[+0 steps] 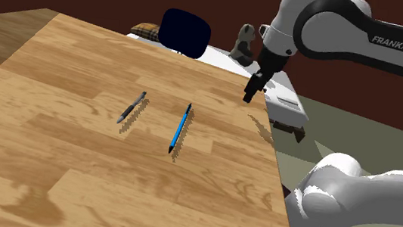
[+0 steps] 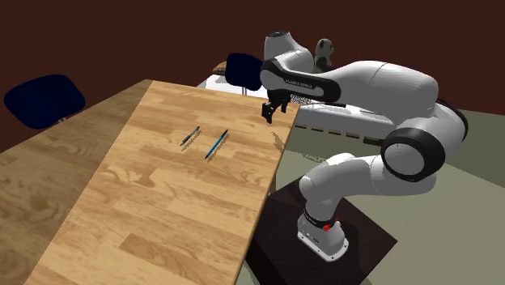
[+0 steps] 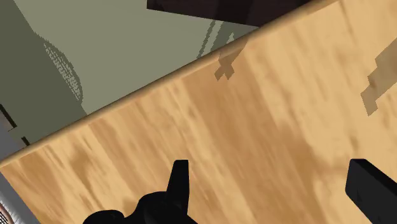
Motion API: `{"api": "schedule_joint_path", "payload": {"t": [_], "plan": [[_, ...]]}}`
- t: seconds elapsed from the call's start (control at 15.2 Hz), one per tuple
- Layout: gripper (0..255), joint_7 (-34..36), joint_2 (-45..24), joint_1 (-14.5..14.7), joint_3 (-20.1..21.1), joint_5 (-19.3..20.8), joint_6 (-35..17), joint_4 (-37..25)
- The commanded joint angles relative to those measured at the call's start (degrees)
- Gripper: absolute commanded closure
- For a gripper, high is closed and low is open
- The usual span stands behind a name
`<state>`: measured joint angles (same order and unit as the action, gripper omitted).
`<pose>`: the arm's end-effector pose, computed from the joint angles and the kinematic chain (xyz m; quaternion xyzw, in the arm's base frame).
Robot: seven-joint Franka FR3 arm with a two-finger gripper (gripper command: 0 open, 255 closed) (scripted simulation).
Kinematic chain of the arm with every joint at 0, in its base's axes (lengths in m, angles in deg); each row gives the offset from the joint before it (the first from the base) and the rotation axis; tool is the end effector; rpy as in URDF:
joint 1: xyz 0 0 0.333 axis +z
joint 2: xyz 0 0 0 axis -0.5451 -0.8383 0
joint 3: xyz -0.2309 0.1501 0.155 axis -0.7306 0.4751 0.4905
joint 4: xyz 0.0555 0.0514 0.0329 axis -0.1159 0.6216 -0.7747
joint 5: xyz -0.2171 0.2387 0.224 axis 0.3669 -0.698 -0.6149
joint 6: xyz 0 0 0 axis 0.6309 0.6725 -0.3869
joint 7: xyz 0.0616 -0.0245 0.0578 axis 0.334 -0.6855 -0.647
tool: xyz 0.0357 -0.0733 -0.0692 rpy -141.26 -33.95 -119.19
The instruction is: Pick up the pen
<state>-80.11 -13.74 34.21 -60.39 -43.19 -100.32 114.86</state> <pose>0.3092 0.0111 0.5673 0.9928 0.0887 0.0316 0.0740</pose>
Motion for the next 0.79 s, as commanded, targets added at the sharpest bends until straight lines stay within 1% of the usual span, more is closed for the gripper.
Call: {"api": "schedule_joint_path", "payload": {"t": [0.0, 0.33, 0.73], "plan": [[0, 0.0, 0.0, 0.0, 0.0, 0.0, 0.0, 0.0], [0, 15.95, 2.39, -0.98, 7.51, -7.26, 5.46, -0.41], [0, 35.65, 1.14, -2.96, 16.63, -16.64, 9.79, -4.41]]}}
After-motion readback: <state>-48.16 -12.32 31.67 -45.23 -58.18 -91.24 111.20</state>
